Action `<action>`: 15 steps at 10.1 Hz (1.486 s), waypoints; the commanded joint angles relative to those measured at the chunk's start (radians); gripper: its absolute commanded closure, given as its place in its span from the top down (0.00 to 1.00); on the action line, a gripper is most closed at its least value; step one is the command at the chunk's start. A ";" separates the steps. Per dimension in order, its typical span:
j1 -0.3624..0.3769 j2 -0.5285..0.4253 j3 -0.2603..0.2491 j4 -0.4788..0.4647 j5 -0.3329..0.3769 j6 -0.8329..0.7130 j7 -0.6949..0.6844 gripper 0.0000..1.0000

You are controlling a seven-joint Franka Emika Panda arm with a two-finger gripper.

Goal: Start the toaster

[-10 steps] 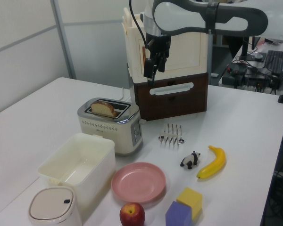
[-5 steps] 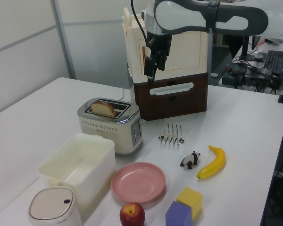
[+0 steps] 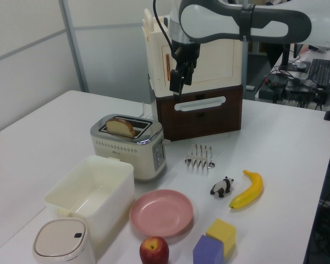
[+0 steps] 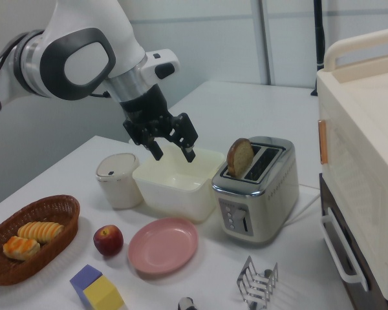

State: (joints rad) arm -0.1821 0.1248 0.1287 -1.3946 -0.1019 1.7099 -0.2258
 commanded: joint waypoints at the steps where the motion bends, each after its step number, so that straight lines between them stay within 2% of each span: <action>1: 0.003 -0.028 -0.011 -0.044 0.014 0.033 -0.015 0.00; 8: -0.002 -0.031 -0.011 -0.066 0.018 0.039 -0.015 0.00; 12: 0.001 0.047 -0.009 -0.116 0.018 0.147 -0.006 0.00; 15: 0.004 0.127 -0.009 -0.112 -0.001 0.224 0.029 0.00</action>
State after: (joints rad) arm -0.1823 0.1985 0.1267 -1.4944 -0.1011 1.8615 -0.2188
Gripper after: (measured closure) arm 0.991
